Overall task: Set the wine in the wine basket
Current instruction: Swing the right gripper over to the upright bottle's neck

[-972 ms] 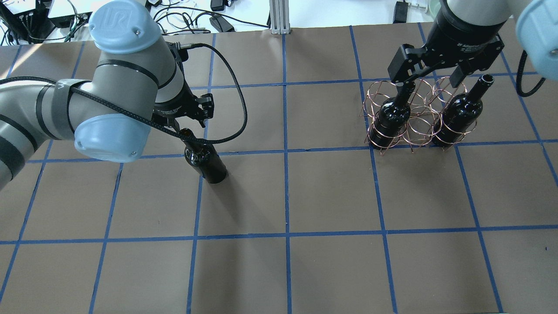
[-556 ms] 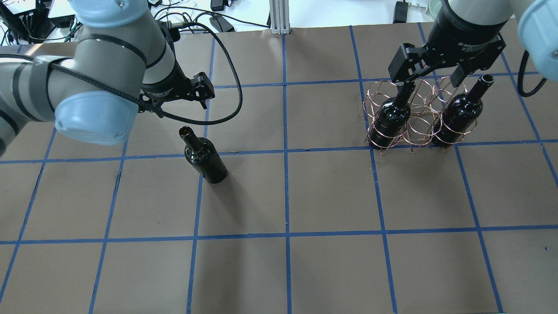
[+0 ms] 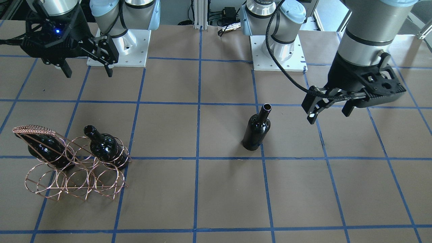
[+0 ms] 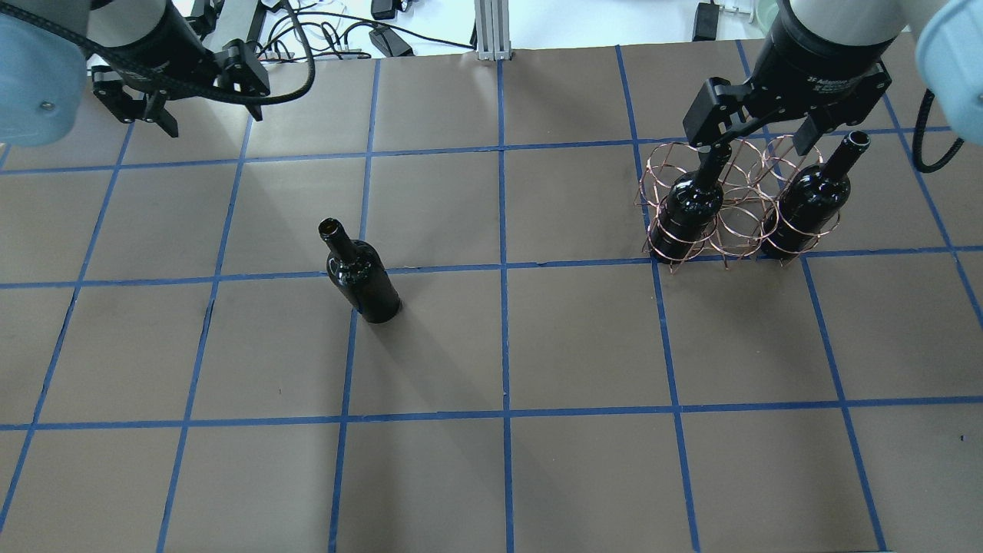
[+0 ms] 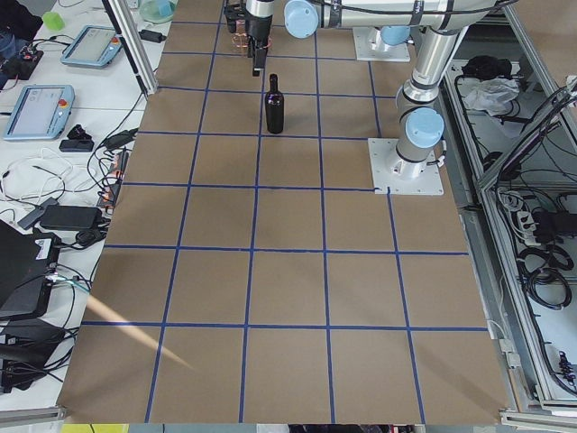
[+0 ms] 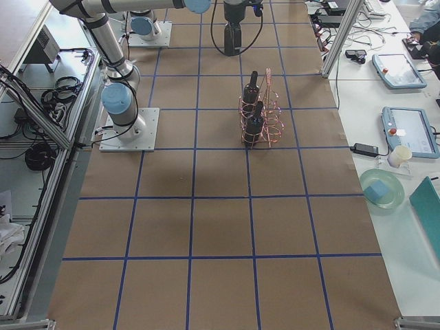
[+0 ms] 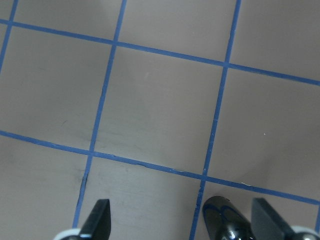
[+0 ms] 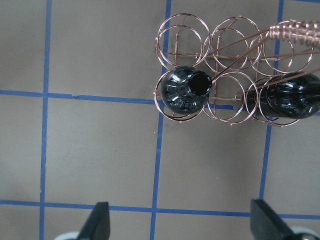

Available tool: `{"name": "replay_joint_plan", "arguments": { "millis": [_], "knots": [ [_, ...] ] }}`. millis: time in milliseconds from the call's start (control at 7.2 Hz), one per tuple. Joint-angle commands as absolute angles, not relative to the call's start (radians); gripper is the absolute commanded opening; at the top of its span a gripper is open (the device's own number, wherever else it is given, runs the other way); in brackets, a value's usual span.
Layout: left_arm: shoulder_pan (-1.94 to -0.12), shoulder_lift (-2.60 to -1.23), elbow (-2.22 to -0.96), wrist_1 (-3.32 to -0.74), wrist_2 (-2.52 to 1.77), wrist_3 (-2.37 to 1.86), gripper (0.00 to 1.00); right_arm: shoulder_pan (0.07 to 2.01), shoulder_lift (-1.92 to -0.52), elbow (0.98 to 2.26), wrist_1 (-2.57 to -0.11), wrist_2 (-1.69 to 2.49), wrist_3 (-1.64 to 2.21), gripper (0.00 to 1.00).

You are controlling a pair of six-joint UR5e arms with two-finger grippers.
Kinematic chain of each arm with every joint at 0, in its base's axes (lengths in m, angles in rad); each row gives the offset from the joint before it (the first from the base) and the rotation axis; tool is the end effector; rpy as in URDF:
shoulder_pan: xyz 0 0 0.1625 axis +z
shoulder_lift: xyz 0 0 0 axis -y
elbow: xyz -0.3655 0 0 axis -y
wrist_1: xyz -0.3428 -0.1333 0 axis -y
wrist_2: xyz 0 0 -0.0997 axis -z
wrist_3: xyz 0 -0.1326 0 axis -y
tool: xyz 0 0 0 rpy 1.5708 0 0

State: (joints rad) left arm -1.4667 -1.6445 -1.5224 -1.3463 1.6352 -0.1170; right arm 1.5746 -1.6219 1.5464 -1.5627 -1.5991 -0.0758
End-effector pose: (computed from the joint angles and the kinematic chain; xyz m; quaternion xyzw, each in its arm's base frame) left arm -0.0728 -0.5038 0.4084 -0.1129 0.9881 -0.0996 0.0314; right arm 0.1312 -0.4311 0.4278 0.0393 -0.9986 0.0332 0.0153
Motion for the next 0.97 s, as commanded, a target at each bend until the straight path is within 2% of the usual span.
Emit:
{"name": "replay_joint_plan", "arguments": {
  "millis": [0,417,833],
  "knots": [
    [-1.383,-1.641,-1.519,-1.348,1.600,-0.095,1.00,1.646,-1.618,1.530,-1.563,-1.598,0.039,1.00],
    [-1.293,-1.635,-1.522,-1.414,1.603,-0.095,1.00,1.880,-1.499,1.513,-1.666,-1.636,0.335,1.00],
    [-1.244,-1.643,-1.522,-1.447,1.614,-0.068,1.00,2.110,-1.296,1.389,-1.734,-1.649,0.694,0.98]
  ]
}}
